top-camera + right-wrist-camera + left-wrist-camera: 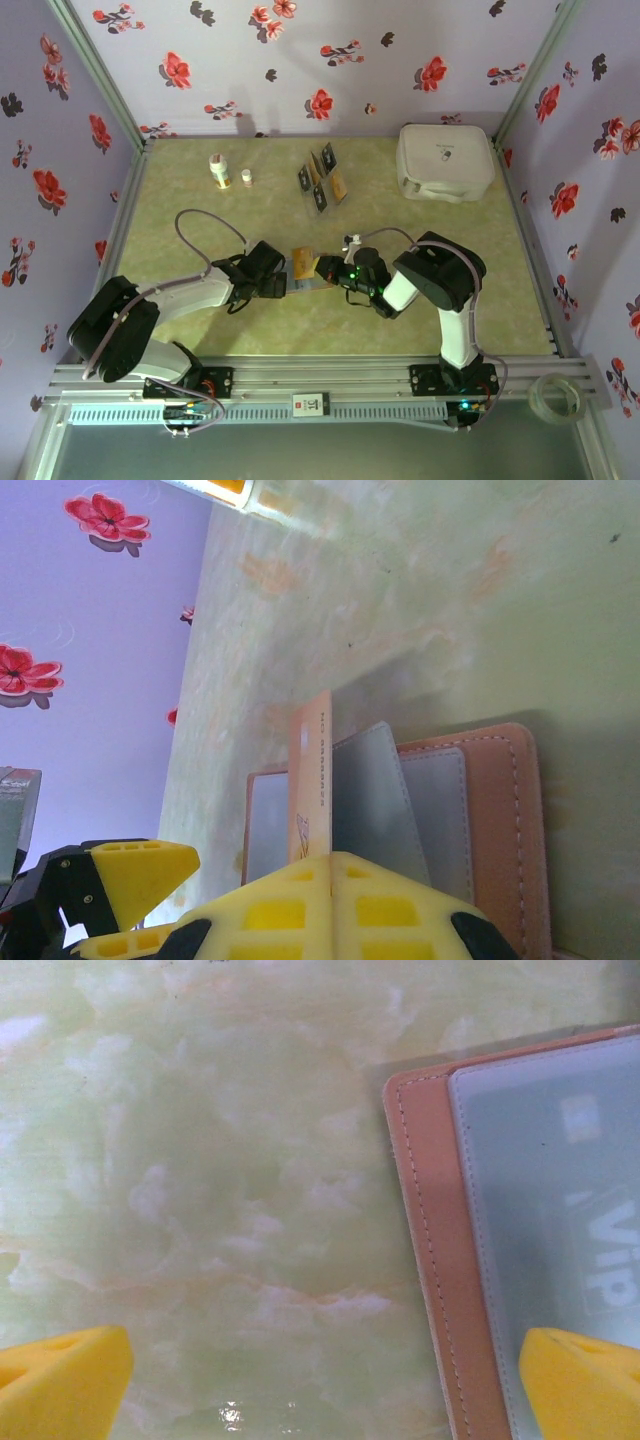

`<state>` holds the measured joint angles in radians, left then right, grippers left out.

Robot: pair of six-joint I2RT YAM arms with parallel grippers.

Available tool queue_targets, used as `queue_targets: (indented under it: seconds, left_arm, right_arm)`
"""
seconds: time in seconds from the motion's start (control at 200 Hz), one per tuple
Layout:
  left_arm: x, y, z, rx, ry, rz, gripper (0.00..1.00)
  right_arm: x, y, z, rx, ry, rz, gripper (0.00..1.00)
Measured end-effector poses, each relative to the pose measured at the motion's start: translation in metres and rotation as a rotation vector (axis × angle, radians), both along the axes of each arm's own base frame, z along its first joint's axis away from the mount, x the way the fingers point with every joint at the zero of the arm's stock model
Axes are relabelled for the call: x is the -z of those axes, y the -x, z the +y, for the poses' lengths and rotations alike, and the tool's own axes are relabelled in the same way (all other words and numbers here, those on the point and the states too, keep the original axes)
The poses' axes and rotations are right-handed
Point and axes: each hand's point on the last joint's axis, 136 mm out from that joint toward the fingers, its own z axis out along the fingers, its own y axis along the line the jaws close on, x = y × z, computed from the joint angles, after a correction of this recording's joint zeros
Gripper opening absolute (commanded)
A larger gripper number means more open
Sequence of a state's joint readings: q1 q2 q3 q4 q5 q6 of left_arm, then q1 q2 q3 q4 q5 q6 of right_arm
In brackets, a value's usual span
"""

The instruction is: Put the credit cards into the card holder

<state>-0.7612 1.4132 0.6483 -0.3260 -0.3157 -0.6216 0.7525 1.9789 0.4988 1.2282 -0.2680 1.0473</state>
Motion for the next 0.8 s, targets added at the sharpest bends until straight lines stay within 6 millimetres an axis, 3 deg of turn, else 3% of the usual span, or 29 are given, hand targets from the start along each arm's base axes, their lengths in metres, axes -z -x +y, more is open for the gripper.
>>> queue_targets:
  seconds: [0.8]
  left_arm:
    - [0.0, 0.0, 0.0, 0.0, 0.0, 0.0, 1.0]
  right_arm:
    - [0.001, 0.012, -0.005, -0.008, -0.001, -0.003, 0.0]
